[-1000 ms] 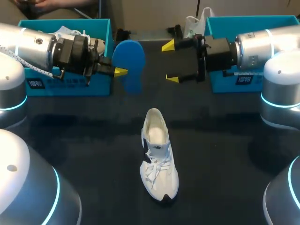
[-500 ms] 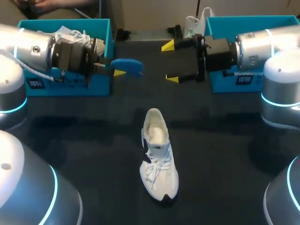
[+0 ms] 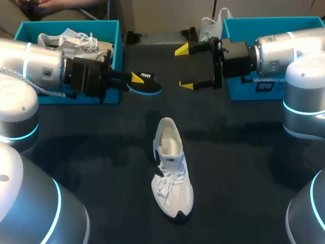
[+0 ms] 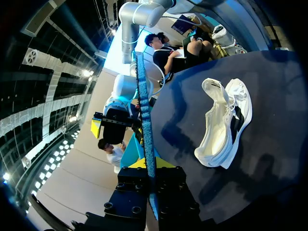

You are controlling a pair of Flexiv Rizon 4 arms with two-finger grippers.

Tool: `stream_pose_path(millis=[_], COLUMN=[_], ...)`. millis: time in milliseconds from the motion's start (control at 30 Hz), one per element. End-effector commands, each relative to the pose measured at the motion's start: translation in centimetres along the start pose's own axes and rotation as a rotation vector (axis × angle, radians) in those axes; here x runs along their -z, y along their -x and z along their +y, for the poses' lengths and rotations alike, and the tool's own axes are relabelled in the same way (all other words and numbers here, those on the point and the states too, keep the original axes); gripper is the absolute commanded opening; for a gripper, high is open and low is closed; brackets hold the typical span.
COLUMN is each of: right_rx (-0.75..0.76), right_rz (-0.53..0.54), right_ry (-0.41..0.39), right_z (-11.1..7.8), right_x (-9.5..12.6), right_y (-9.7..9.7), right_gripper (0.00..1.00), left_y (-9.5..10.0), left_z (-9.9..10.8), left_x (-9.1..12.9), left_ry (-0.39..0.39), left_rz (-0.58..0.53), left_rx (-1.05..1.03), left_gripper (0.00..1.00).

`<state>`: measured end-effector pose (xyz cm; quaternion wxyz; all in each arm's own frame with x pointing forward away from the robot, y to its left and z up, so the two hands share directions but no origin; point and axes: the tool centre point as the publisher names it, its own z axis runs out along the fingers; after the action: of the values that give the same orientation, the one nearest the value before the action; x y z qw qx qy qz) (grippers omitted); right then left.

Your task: Take the shoe out of the shoebox, open the shoe tongue, remove and reinsert the insole, then place the shoe into the shoebox

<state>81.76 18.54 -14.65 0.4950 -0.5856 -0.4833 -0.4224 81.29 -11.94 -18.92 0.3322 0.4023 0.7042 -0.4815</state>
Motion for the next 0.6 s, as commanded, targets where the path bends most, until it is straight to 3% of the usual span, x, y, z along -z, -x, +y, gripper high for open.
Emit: stream_pose_path(millis=[33, 333, 600], right_rx=[-0.001, -0.001, -0.001], right_rz=[-0.003, -0.003, -0.003], right_ry=[0.002, 0.002, 0.002], right_z=[0.0, 0.0, 0.0], right_x=[-0.2, -0.2, -0.2], right_y=[0.0, 0.0, 0.0], right_gripper=[1.0, 1.0, 1.0], left_y=[-0.4, -1.2, -1.9], left_z=[-0.3, -0.1, 0.8], left_x=[-0.3, -1.2, -1.5], left_ry=[0.02, 0.03, 0.02], left_rz=[-0.009, -0.026, -0.109], left_rx=[-0.071, -0.232, -0.303], left_gripper=[0.0, 0.0, 0.0])
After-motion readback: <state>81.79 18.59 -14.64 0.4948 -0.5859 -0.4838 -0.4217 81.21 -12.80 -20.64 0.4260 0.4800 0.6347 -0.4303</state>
